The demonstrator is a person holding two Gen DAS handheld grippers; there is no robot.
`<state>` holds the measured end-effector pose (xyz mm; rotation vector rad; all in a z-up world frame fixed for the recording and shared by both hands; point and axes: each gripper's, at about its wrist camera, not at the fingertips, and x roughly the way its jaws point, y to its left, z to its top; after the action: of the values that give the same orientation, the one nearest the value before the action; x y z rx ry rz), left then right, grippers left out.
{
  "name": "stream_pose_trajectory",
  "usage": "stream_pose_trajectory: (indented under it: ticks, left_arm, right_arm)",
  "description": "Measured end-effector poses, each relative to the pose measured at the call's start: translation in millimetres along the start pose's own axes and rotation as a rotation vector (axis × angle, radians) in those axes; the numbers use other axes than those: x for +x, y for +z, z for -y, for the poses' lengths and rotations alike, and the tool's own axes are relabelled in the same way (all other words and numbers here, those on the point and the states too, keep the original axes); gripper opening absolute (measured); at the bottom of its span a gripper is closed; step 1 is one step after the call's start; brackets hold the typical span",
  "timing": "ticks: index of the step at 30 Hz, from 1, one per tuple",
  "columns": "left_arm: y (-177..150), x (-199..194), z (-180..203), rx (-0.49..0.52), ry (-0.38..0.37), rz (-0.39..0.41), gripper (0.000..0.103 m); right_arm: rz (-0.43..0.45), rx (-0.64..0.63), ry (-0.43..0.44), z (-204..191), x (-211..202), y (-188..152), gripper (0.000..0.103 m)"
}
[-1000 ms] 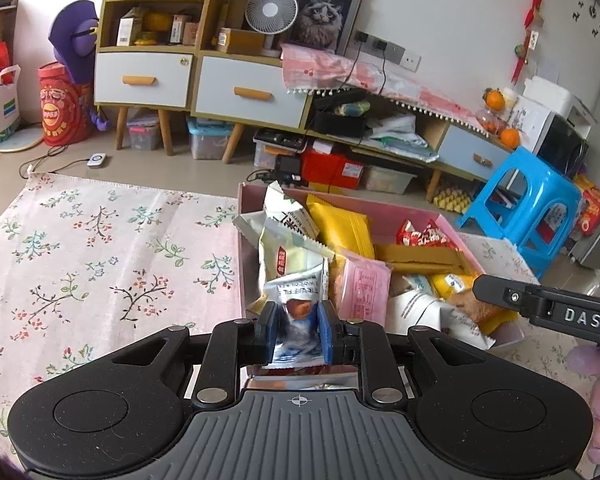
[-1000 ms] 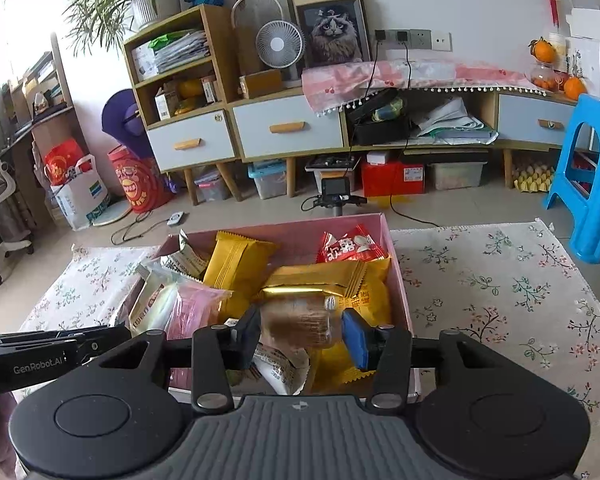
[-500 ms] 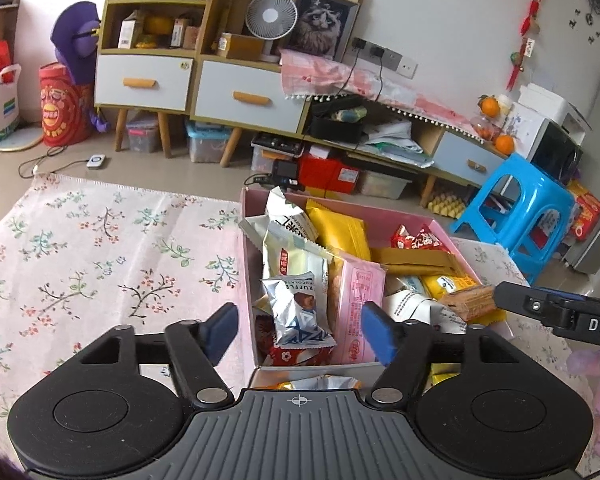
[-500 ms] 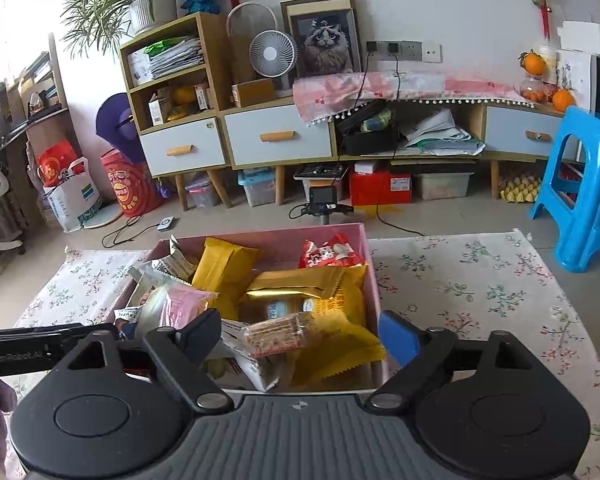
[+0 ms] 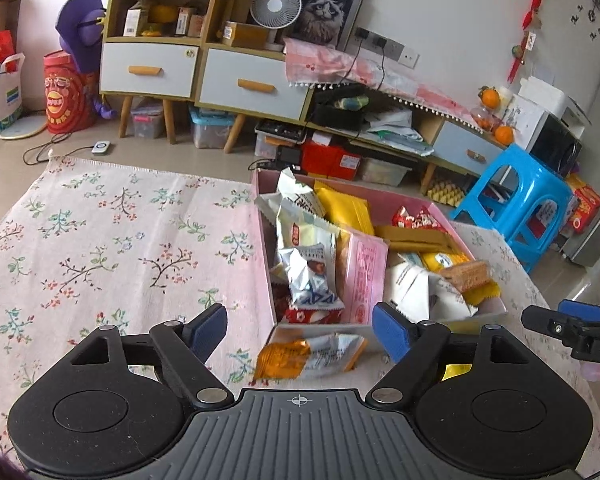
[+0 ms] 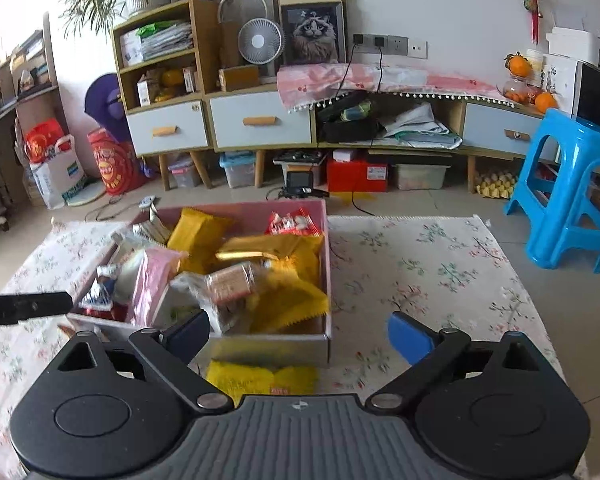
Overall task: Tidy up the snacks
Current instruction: 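Withdraw both tools toward the orange-white and yellow packets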
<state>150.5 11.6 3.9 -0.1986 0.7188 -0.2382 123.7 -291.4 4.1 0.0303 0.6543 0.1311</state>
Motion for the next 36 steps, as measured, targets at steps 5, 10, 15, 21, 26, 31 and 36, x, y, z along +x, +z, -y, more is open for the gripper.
stream_pose_trajectory:
  ticks: [5, 10, 15, 21, 26, 31, 36]
  left_arm:
    - [-9, 0, 1, 0.038, -0.012, -0.019, 0.081]
    - [-16, 7, 4, 0.106, -0.039, -0.043, 0.081]
    - [-21, 13, 8, 0.167, -0.089, -0.073, 0.077]
    - [-26, 13, 17, 0.237, -0.157, -0.124, 0.068]
    - [-35, 13, 26, 0.306, -0.263, -0.209, 0.068]
    - [-36, 1, 30, 0.346, -0.260, -0.162, 0.070]
    - [-29, -4, 25, 0.378, -0.178, -0.073, 0.072]
  right_arm:
    - [-0.033, -0.019, -0.002, -3, -6, -12, 0.089]
    - [-0.063, -0.041, -0.005, -7, -8, -22, 0.090]
    - [-0.081, -0.063, -0.015, -12, -6, -26, 0.090]
    - [-0.086, -0.060, -0.019, -14, -1, -25, 0.090]
    - [-0.098, -0.064, -0.019, -15, 4, -26, 0.090]
    - [-0.108, -0.074, -0.016, -17, 8, -27, 0.090]
    - [-0.116, -0.081, -0.013, -20, 13, -28, 0.090]
